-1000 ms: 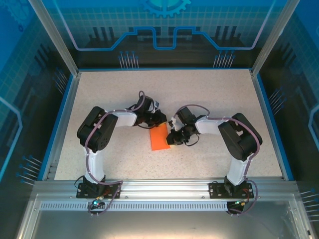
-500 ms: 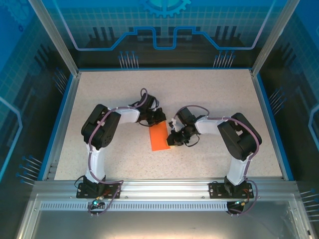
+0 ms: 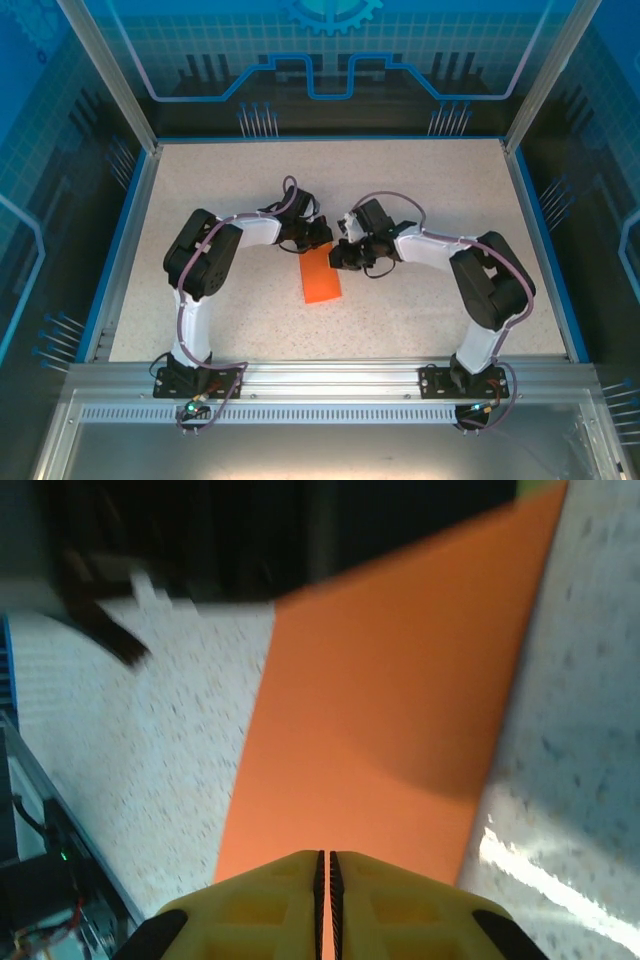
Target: Fold a paper plane with a square sheet of paper (pick it up from the middle)
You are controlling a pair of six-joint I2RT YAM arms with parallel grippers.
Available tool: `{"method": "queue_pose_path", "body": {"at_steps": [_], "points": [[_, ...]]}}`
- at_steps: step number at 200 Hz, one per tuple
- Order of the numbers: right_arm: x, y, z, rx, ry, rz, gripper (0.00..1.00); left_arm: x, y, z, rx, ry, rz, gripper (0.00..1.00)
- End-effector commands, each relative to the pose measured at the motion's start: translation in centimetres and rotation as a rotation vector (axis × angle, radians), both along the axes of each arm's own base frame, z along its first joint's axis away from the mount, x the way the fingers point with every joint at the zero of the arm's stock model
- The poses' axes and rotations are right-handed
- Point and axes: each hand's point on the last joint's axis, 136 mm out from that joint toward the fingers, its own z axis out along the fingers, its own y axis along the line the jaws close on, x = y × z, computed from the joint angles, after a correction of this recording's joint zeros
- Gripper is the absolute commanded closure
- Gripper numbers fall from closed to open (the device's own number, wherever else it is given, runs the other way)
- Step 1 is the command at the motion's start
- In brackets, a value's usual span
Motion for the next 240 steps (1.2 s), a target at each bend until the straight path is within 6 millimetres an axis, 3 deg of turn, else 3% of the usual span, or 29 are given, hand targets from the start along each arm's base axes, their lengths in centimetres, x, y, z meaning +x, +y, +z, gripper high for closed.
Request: {"method": "queue_pose_path", "body": {"at_steps": [1, 57, 125, 219, 240], "points": [[2.8, -0.4, -1.2, -0.021, 0.007, -0.095, 0.88, -0.9, 0.6, -1.8, 0.058, 0.048, -0.010, 0.94], [4.1, 0.4, -3.1, -0.020, 0.027, -0.083, 0.88, -1.1, 0.4, -1.2, 0.035, 0.044, -0.013, 0.93], [3.3, -0.1, -6.3, -0.053, 0.082, -0.091, 0.88, -0.3, -1.6, 3.2, -0.112, -0.025, -0.041, 0.81], [2.3, -0.6, -7.5, -0.078, 0.124, -0.084, 0.88, -0.6, -0.3, -0.9, -0.009, 0.011, -0.020, 0.81], [1.9, -0.6, -7.6, -0.078, 0.136, -0.078, 0.88, 0.0, -0.1, -0.9, 0.005, -0.017, -0.014, 0.80]]}}
